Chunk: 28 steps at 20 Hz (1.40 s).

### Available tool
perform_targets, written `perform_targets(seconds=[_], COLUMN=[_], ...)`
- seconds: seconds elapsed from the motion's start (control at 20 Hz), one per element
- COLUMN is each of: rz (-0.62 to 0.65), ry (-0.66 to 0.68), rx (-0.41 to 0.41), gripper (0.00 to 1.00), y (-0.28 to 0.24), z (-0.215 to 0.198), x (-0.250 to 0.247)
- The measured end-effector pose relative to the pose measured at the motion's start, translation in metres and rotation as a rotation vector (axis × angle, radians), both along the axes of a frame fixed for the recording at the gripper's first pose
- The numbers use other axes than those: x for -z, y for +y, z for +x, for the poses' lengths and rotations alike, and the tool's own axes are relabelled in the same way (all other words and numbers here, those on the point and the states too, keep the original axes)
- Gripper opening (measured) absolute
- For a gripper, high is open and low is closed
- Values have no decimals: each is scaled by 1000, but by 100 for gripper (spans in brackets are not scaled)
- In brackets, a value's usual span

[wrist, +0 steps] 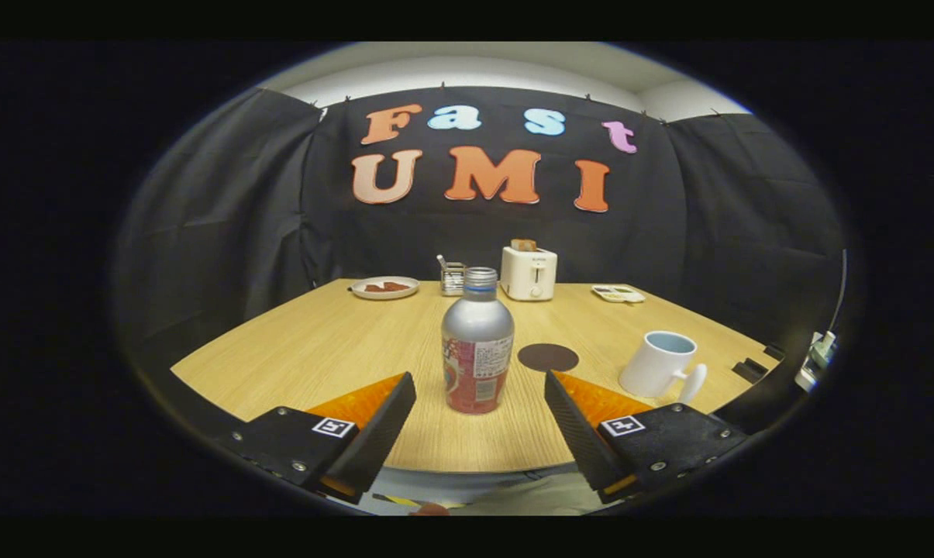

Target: Take the bottle from table, then pour the juice into the cup, finally place the bottle on the coaster

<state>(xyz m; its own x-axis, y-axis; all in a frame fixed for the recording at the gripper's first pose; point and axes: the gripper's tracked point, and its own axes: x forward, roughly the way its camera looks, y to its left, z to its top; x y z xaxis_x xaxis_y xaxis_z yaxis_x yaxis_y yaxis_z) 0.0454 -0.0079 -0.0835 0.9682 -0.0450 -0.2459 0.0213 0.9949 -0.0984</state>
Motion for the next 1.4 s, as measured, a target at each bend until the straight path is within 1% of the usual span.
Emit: perform_targets(seconds=[0.1,0.3,0.45,0.65,0.95,1.0,1.05,1.1,1.25,1.3,1.4], rz=[-7,-1,-28,-47,-51,-60,-60,-53,-78,-74,-10], ry=[27,86,122,140,121,112,106,111,121,95,73], rx=[7,-16,-14,-28,-14,-4,-5,10,34,33,28], gripper=[99,99,99,99,99,98,93,80,74,74,74], y=[-2,6,5,11,11,8,7,6,1,2,3], z=[9,33,47,62,72,75,77,75,68,66,60], x=[10,32,46,54,55,54,53,52,50,43,33])
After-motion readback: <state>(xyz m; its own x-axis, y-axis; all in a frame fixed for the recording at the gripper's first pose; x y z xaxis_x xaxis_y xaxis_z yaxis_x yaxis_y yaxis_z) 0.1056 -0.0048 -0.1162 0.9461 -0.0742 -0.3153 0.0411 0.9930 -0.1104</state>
